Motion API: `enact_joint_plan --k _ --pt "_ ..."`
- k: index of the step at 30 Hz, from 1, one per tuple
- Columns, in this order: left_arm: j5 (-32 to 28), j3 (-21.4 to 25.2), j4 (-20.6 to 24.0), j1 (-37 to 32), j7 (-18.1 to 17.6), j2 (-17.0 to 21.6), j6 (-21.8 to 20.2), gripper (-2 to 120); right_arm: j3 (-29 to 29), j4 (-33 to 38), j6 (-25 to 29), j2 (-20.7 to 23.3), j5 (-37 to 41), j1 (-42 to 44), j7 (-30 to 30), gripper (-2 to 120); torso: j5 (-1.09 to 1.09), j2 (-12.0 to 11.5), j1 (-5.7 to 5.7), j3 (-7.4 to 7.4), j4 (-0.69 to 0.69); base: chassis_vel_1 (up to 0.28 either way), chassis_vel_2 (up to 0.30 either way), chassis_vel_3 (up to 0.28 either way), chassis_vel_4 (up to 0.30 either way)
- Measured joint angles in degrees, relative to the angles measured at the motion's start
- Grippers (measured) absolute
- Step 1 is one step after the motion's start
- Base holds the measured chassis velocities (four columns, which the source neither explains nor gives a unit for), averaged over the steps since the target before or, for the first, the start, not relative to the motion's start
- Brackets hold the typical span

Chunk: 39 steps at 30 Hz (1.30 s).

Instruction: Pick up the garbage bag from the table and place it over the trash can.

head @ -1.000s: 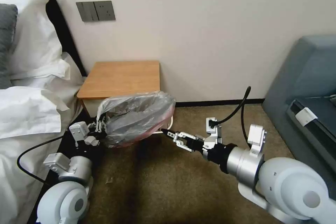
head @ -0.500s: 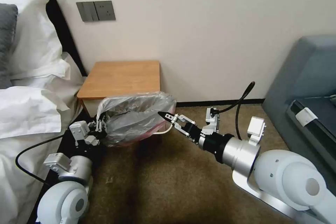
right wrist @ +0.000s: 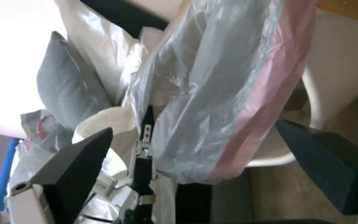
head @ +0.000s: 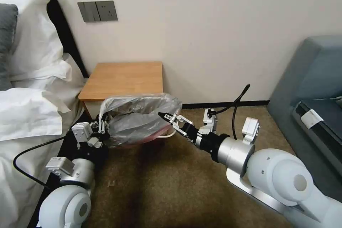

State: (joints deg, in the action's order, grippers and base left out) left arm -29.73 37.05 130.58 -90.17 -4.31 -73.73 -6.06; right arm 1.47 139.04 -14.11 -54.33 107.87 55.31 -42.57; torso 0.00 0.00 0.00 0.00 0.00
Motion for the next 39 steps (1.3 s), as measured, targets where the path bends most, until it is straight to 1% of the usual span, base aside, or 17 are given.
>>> enact_joint_plan --k 28,31,32,35,36,37,38,39 --pt "0.26 -0.38 1.83 -0.50 0.68 -0.25 0.02 9 -1.71 -1.56 0.63 -1.10 -1.82 -1.07 0.07 100 0.00 0.00 0.00 0.00 0.00 0.000 0.000 0.000 0.000" --pt "0.25 -0.38 1.82 -0.49 0.72 -0.33 0.01 9 -1.72 -1.48 0.71 -0.84 -2.34 -0.78 1.18 88 0.00 0.00 0.00 0.00 0.00 0.000 0.000 0.000 0.000" --pt "0.25 -0.38 1.82 -0.49 0.72 -0.33 0.01 9 -1.72 -1.48 0.71 -0.84 -2.34 -0.78 1.18 88 0.00 0.00 0.00 0.00 0.00 0.000 0.000 0.000 0.000" --pt "0.23 -0.54 1.62 -0.49 0.75 -0.40 0.01 9 -1.76 -1.41 0.72 -0.64 -3.01 -0.57 2.07 75 0.00 0.00 0.00 0.00 0.00 0.000 0.000 0.000 0.000" --pt "0.22 -0.57 1.60 -0.49 0.76 -0.41 0.01 9 -1.76 -1.40 0.72 -0.63 -3.06 -0.53 2.27 72 0.00 0.00 0.00 0.00 0.00 0.000 0.000 0.000 0.000" --pt "0.22 -0.57 1.60 -0.49 0.76 -0.41 0.01 9 -1.76 -1.40 0.72 -0.63 -3.06 -0.53 2.27 72 0.00 0.00 0.00 0.00 0.00 0.000 0.000 0.000 0.000" --pt "0.16 -0.58 1.60 -0.48 0.77 -0.42 0.00 9 -1.76 -1.40 0.68 -0.63 -3.21 -0.46 2.61 65 0.00 0.00 0.00 0.00 0.00 0.000 0.000 0.000 0.000" --pt "0.09 -0.58 1.60 -0.49 0.77 -0.42 -0.03 9 -1.76 -1.40 0.63 -0.63 -3.45 -0.42 2.96 61 0.00 0.00 0.00 0.00 0.00 0.000 0.000 0.000 0.000"
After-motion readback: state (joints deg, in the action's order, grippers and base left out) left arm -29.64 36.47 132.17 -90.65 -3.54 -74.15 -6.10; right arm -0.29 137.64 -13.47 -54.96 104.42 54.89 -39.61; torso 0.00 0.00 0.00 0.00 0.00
